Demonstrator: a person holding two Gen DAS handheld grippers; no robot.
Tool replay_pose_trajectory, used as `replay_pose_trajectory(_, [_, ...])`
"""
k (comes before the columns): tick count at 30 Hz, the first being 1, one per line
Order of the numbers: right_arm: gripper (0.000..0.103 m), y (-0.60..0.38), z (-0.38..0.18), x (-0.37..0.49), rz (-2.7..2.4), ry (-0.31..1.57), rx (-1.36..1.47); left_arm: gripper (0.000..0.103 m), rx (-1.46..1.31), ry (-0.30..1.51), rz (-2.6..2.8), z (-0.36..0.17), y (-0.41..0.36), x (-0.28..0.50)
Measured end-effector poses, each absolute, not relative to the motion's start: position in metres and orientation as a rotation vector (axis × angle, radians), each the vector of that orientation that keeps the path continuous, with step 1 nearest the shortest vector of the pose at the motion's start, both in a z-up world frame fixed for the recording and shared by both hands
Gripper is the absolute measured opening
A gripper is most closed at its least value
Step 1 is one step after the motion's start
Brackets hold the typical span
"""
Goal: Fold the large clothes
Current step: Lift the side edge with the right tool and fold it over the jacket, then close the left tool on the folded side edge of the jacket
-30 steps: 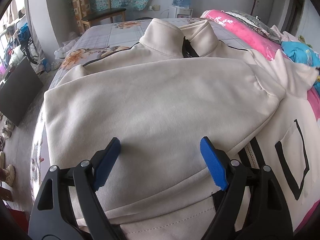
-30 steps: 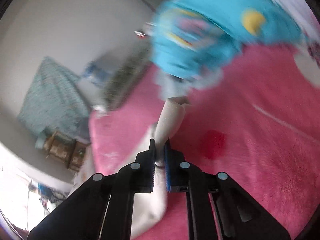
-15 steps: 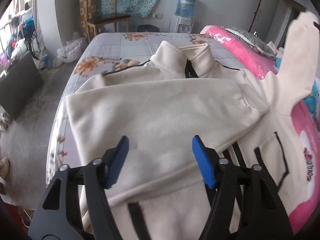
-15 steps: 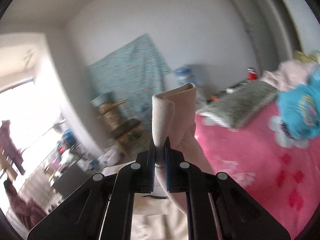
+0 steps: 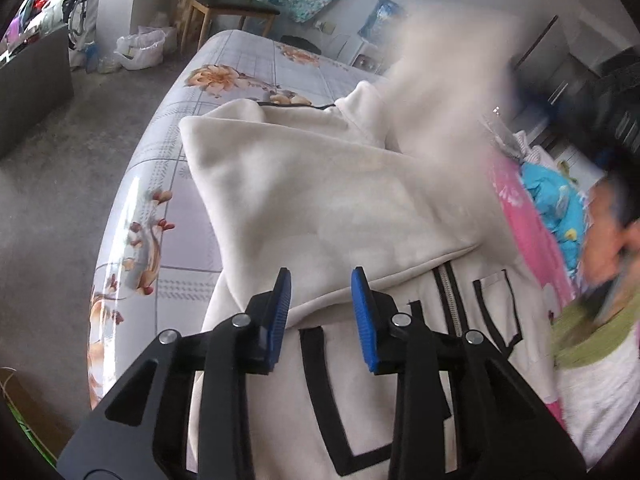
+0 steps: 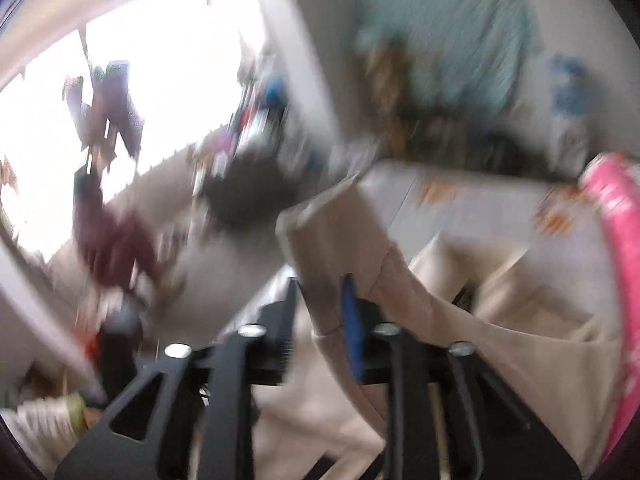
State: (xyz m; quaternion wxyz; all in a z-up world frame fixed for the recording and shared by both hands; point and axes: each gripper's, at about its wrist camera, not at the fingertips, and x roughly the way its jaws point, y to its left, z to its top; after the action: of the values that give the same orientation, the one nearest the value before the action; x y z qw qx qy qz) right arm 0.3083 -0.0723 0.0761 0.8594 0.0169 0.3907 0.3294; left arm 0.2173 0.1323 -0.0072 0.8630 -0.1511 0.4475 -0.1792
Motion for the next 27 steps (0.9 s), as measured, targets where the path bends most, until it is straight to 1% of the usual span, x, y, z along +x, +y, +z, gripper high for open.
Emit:
replay_pose_trajectory(1, [0.035, -0.071, 0.063, 0.31, 0.685, 0.862, 0.029, 0.03, -0.325, 0.934, -0.38, -0.007, 0.134, 0.216])
replay_pose_trajectory(3, [0.036, -0.09, 0.051, 0.318, 0.658, 0.892, 0.053, 0.03, -0.348, 0.927, -0.391, -0.006, 0.139, 0.216])
replay_pose_trajectory(7, [0.045, -0.161, 0.049, 0.326, 0.51, 0.877, 0.127, 0.03, -0.362, 0.929, -0.383, -0.007, 0.14, 0.23])
replay_pose_trajectory(8, [0.046, -0.184, 0.049, 0.333, 0.456, 0.871, 0.143, 0.03, -0.363, 0.933, -0.373, -0.008, 0.139, 0.235])
replay_pose_trajectory(12, [0.046, -0.266, 0.04, 0.345, 0.244, 0.877, 0.196, 0.031, -0.36, 0.959, -0.285, -0.017, 0.137, 0.267])
replay_pose_trajectory(15, [0.046, -0.326, 0.016, 0.359, 0.124, 0.927, 0.305, 0.031, -0.347, 0.992, -0.198, -0.03, 0.135, 0.293])
replay_pose_trajectory(18, [0.046, -0.361, -0.016, 0.375, 0.066, 0.992, 0.382, 0.031, -0.325, 1.009, -0.165, -0.039, 0.132, 0.309])
replay_pose_trajectory(20, [0.046, -0.37, -0.036, 0.383, 0.055, 1.023, 0.414, 0.034, -0.294, 1.0, -0.154, -0.039, 0.126, 0.313])
replay_pose_trajectory(22, [0.046, -0.373, -0.05, 0.389, 0.055, 1.038, 0.431, 0.034, -0.259, 0.997, -0.145, -0.039, 0.121, 0.315])
replay_pose_trajectory(24, [0.039, -0.378, -0.054, 0.388, 0.075, 1.014, 0.431, 0.033, -0.215, 0.989, -0.14, -0.038, 0.115, 0.314])
replay_pose_trajectory(25, [0.032, -0.376, -0.054, 0.389, 0.073, 1.006, 0.416, 0.031, -0.187, 0.981, -0.135, -0.038, 0.113, 0.313])
replay_pose_trajectory(26, [0.021, -0.375, -0.054, 0.389, 0.073, 0.994, 0.405, 0.025, -0.162, 0.972, -0.127, -0.037, 0.11, 0.312])
replay_pose_trajectory(27, [0.015, -0.374, -0.051, 0.387, 0.083, 0.982, 0.401, 0.022, -0.148, 0.964, -0.122, -0.036, 0.11, 0.31])
